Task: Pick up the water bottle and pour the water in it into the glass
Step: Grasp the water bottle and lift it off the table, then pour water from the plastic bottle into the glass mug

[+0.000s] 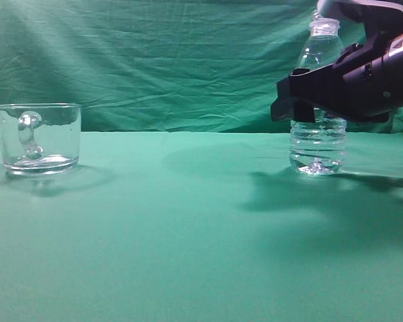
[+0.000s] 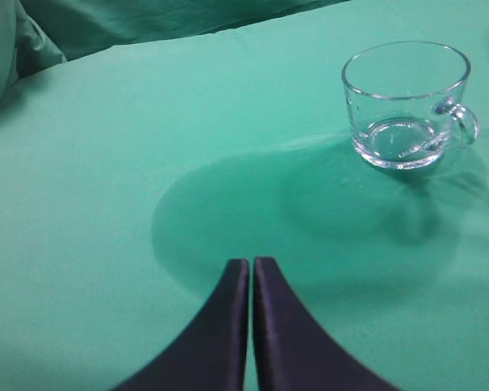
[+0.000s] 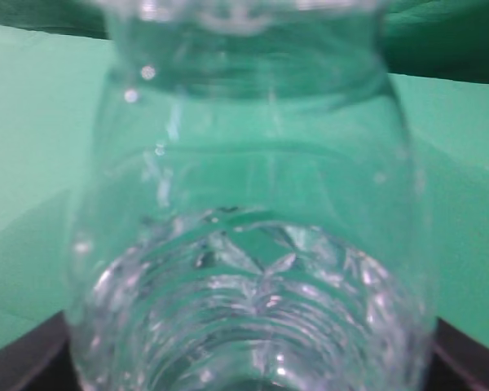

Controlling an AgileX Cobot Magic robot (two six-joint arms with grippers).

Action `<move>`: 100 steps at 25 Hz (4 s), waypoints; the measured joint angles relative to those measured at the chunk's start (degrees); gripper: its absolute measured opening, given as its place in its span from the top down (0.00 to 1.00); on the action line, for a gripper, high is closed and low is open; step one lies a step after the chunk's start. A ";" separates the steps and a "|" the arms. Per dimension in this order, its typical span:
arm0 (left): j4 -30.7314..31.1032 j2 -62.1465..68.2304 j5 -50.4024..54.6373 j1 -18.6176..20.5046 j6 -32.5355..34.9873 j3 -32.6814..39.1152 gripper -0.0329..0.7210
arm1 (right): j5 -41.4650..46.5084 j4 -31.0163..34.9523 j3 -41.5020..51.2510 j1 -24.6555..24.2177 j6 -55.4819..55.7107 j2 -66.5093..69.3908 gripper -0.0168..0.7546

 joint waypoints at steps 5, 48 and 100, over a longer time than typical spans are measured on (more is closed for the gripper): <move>0.00 0.00 0.00 0.00 0.00 0.00 0.96 | -0.23 -0.12 0.00 0.00 0.00 0.08 0.27; 0.00 0.00 0.00 0.00 0.00 0.00 0.96 | 4.62 -6.82 0.11 0.00 -0.29 -4.69 0.54; 0.00 0.00 0.00 0.00 0.00 0.00 0.96 | 52.98 -46.85 -57.00 17.50 -4.37 14.17 0.55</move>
